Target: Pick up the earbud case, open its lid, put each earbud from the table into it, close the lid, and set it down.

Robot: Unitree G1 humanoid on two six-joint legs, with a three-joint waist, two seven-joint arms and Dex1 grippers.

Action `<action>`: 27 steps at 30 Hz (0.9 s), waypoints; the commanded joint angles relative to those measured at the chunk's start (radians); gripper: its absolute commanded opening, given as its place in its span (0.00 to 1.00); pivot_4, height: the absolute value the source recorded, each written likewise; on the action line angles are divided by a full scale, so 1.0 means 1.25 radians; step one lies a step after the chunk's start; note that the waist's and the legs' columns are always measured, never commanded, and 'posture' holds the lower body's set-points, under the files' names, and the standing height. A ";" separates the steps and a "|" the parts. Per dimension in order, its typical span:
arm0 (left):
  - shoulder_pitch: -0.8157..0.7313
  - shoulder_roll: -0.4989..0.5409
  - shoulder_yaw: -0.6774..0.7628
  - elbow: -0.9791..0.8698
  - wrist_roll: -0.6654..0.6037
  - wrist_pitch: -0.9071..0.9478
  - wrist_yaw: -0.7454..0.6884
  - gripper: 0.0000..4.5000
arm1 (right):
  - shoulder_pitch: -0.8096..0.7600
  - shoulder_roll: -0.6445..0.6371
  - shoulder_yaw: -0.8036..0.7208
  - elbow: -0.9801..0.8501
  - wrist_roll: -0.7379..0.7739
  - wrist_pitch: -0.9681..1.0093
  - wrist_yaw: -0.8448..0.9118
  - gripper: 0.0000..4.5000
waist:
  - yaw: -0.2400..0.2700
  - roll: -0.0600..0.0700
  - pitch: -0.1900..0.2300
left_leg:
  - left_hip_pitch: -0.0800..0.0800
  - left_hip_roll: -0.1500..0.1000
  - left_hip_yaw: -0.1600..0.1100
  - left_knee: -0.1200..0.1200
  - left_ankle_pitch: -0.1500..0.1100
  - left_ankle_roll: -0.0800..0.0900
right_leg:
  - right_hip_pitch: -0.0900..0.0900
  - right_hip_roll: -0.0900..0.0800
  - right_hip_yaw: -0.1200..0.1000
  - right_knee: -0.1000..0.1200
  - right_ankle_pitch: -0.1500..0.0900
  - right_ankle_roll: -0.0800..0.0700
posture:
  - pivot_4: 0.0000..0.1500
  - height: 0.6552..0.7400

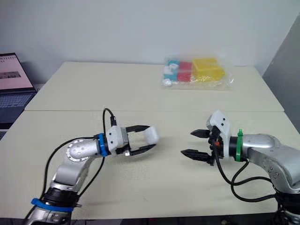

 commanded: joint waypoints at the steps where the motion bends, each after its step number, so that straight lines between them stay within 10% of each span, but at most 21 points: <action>1: -0.005 0.002 0.002 -0.009 0.006 -0.057 0.008 0.62 | -0.049 0.043 -0.012 -0.011 0.068 0.082 -0.092 1.00 | 0.000 0.000 0.000 | 0.000 0.000 0.000 0.000 0.000 0.000 | 0.000 0.001 0.000 0.000 0.000 0.000 | 1.00 0.95; 21: -0.098 -0.017 -0.034 0.059 0.020 -0.174 0.015 0.62 | -0.188 0.300 -0.024 0.158 0.275 0.248 -0.394 1.00 | 0.001 0.000 0.000 | -0.005 0.000 -0.001 0.001 0.000 0.000 | -0.002 0.003 -0.001 -0.001 0.000 0.001 | 1.00 0.95; 27: -0.093 -0.016 -0.036 0.043 0.016 -0.162 0.016 0.62 | -0.188 0.305 -0.031 0.179 0.292 0.237 -0.402 0.65 | 0.001 0.000 0.000 | -0.006 0.000 -0.001 0.001 0.000 0.000 | -0.002 0.003 -0.001 -0.001 0.000 0.001 | 1.00 0.95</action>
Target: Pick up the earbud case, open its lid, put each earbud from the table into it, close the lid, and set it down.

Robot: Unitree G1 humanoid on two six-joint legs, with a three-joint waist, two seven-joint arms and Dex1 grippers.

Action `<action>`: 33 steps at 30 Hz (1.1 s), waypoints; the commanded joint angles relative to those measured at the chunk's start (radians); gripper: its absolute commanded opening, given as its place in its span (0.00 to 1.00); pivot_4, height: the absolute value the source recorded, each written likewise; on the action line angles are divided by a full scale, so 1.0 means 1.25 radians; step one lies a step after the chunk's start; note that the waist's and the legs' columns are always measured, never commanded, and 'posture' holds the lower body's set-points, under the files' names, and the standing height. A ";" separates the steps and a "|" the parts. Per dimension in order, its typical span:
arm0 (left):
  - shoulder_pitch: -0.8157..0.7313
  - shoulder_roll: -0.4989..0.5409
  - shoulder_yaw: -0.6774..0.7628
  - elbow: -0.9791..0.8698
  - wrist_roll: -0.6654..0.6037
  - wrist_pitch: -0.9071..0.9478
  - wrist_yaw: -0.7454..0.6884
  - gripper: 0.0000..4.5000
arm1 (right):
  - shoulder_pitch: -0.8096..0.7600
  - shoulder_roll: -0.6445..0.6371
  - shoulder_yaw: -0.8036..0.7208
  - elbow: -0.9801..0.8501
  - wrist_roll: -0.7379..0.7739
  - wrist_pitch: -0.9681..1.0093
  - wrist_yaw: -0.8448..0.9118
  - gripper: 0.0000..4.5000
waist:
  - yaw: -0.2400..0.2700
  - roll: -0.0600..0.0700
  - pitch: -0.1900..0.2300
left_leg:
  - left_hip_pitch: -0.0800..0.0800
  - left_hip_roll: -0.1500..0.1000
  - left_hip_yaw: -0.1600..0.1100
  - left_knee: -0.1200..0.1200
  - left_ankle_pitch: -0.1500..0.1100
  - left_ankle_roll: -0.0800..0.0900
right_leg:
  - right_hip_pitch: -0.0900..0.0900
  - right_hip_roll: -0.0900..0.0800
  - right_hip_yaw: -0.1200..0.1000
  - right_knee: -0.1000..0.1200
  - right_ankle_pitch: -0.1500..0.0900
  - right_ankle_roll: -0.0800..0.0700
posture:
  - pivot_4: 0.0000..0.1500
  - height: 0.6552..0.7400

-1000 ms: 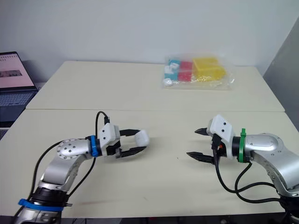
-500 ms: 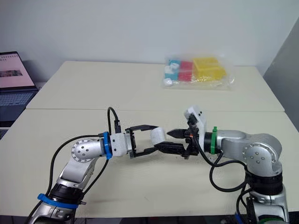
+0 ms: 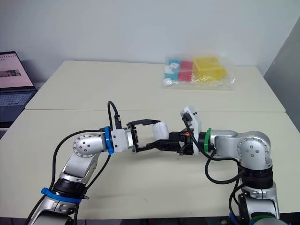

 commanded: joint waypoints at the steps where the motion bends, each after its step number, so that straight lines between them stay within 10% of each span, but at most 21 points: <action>1: -0.005 0.001 -0.002 -0.026 -0.011 -0.004 0.007 0.62 | -0.018 0.003 -0.026 0.000 0.036 -0.017 0.001 0.55 | 0.000 0.000 0.000 | 0.000 0.000 0.000 0.000 0.000 0.000 | 0.000 0.000 0.000 0.000 0.000 0.000 | 1.00 0.95; 8: 0.006 0.003 -0.003 -0.045 -0.021 -0.003 0.003 0.62 | -0.007 -0.001 -0.030 0.012 0.082 -0.018 0.003 0.17 | 0.000 0.000 0.000 | 0.000 0.000 0.000 0.000 0.000 0.000 | 0.000 0.000 0.000 0.000 0.000 0.000 | 1.00 0.95; 24: 0.019 0.000 0.000 -0.023 -0.028 -0.034 0.003 0.62 | 0.001 0.001 -0.027 0.023 0.118 -0.039 -0.016 0.17 | 0.000 0.000 0.000 | 0.000 0.000 0.000 0.000 0.000 0.000 | 0.000 0.000 0.000 0.000 0.000 0.000 | 1.00 0.95; 29: 0.024 -0.001 0.012 -0.010 -0.043 -0.029 0.008 0.98 | 0.004 -0.005 -0.022 0.022 0.124 -0.043 -0.019 0.17 | 0.000 0.000 0.000 | 0.000 0.000 0.000 0.000 0.000 0.000 | 0.000 0.000 0.000 -0.001 0.000 0.000 | 1.00 0.95; 33: 0.025 0.018 0.008 -0.005 -0.033 -0.033 -0.007 1.00 | 0.008 -0.014 -0.015 0.018 0.124 -0.050 -0.019 0.17 | 0.000 0.000 0.000 | 0.000 0.000 0.000 0.000 0.000 0.000 | 0.000 0.000 0.000 -0.001 0.000 0.000 | 1.00 0.95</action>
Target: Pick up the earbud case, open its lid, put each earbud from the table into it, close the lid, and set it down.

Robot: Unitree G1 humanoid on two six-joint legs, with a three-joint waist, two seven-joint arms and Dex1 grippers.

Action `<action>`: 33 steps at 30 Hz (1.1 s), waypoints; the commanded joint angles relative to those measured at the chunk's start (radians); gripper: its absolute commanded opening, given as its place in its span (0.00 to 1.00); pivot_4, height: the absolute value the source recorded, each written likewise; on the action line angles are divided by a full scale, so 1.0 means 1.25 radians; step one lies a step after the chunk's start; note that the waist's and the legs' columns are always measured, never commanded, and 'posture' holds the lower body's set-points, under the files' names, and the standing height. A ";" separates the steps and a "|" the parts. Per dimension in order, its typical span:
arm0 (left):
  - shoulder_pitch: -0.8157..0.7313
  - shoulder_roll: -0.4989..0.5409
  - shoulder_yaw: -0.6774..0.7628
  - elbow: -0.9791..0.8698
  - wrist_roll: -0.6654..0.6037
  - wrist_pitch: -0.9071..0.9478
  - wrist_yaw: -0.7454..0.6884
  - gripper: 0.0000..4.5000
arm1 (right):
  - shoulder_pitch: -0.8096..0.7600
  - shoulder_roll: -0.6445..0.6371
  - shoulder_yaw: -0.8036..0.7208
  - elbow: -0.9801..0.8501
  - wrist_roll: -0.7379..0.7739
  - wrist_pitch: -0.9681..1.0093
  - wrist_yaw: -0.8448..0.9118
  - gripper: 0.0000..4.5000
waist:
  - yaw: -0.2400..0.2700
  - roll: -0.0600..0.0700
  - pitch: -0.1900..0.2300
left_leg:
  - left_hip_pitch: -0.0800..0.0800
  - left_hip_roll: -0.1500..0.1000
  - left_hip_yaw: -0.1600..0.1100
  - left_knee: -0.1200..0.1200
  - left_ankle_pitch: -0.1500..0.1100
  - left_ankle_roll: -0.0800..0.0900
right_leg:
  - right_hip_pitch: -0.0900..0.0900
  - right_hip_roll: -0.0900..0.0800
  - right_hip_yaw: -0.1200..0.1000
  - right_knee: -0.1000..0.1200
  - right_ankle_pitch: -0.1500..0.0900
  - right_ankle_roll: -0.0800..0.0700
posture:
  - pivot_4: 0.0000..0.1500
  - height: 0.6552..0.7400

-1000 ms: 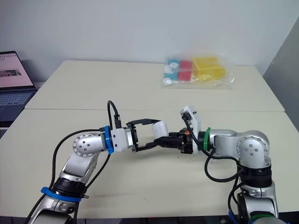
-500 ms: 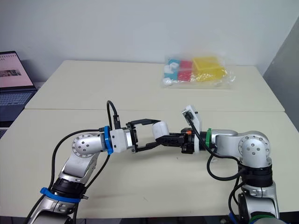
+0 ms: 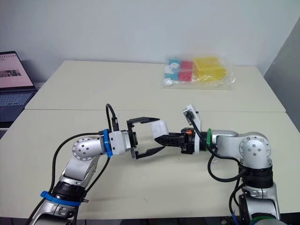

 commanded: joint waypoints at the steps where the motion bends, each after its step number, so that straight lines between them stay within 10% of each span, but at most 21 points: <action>1: 0.000 0.018 0.007 -0.005 -0.006 -0.003 -0.006 1.00 | 0.000 -0.012 -0.003 -0.024 0.021 -0.020 0.002 0.17 | 0.000 0.000 0.000 | 0.000 0.000 0.000 0.000 0.000 0.000 | 0.000 0.000 0.000 0.000 0.000 0.000 | 1.00 0.95; 18: -0.049 0.155 -0.062 -0.305 -0.167 0.827 0.035 1.00 | -0.150 -0.500 0.465 -0.215 -0.650 -0.397 0.503 0.17 | -0.009 0.002 0.002 | -0.002 0.000 -0.003 -0.001 0.000 0.000 | -0.002 0.001 0.000 -0.003 0.000 0.000 | 1.00 0.95; 33: -0.140 0.079 -0.116 -0.319 -0.136 0.913 0.103 1.00 | -0.177 -0.424 0.483 -0.146 -0.807 -0.476 0.667 0.17 | -0.009 0.001 0.002 | -0.002 -0.001 -0.003 0.000 0.000 0.000 | -0.002 0.001 0.000 -0.001 0.000 0.000 | 1.00 0.95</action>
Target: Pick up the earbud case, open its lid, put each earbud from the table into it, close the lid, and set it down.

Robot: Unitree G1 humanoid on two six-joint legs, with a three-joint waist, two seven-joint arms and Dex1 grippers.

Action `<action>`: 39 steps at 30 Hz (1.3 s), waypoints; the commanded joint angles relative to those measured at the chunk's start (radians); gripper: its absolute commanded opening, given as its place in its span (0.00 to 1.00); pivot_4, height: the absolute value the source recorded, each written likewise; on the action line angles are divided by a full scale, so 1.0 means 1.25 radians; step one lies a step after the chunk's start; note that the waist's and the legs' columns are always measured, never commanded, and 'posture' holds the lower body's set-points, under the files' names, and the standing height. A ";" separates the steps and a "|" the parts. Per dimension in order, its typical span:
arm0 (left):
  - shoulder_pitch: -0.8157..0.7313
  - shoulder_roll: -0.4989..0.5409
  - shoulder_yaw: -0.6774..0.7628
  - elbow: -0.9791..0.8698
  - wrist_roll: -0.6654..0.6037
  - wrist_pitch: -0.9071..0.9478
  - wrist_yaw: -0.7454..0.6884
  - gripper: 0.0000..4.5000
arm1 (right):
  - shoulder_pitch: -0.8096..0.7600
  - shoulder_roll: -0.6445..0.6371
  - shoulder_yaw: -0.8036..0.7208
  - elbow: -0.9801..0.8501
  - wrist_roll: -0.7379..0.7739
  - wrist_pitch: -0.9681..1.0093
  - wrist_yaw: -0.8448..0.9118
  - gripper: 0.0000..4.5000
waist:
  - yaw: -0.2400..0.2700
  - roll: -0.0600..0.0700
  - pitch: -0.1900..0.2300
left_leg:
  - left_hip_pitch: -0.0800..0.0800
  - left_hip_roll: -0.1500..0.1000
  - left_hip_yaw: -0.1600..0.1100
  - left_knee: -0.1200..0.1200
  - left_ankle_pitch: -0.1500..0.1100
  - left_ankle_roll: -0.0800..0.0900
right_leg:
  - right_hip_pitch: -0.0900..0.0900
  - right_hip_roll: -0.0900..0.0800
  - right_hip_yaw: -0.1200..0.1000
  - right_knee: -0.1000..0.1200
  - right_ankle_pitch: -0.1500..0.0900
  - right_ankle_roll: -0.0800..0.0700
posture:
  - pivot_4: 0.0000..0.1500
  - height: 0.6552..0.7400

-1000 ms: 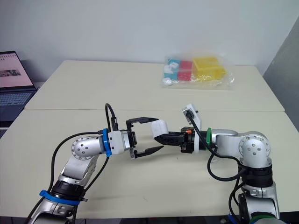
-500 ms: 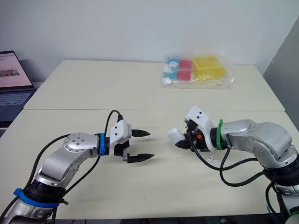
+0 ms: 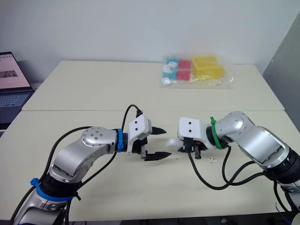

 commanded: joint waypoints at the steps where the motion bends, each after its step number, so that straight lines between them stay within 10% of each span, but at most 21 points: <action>1: -0.017 -0.001 -0.002 -0.023 0.003 -0.001 0.000 1.00 | -0.016 0.007 -0.019 -0.012 -0.021 -0.007 0.021 0.17 | 0.000 0.000 0.000 | 0.000 0.000 0.000 0.000 0.000 0.000 | 0.000 0.000 0.000 0.000 0.000 0.000 | 1.00 0.95; 14: 0.000 -0.001 -0.013 -0.027 -0.009 -0.010 -0.022 1.00 | -0.002 0.043 -0.031 -0.020 -0.057 0.005 0.039 0.17 | 0.000 0.000 0.000 | 0.000 0.000 0.000 0.000 0.000 0.000 | 0.000 0.000 0.000 0.000 0.000 0.000 | 1.00 0.95; 27: 0.006 -0.016 -0.015 -0.022 -0.005 -0.030 -0.028 0.19 | 0.006 0.051 -0.026 -0.028 -0.067 0.003 0.049 0.17 | 0.000 0.000 0.000 | 0.000 0.000 0.000 0.001 0.000 0.000 | 0.000 0.000 0.000 0.001 0.000 0.000 | 1.00 0.95; 39: 0.017 -0.007 -0.018 -0.026 -0.002 -0.038 -0.042 0.18 | 0.015 0.056 -0.027 -0.038 -0.084 -0.001 0.071 0.17 | 0.000 0.000 0.000 | 0.000 0.000 0.000 0.001 0.000 0.000 | 0.000 0.000 0.000 0.001 0.000 0.000 | 1.00 0.95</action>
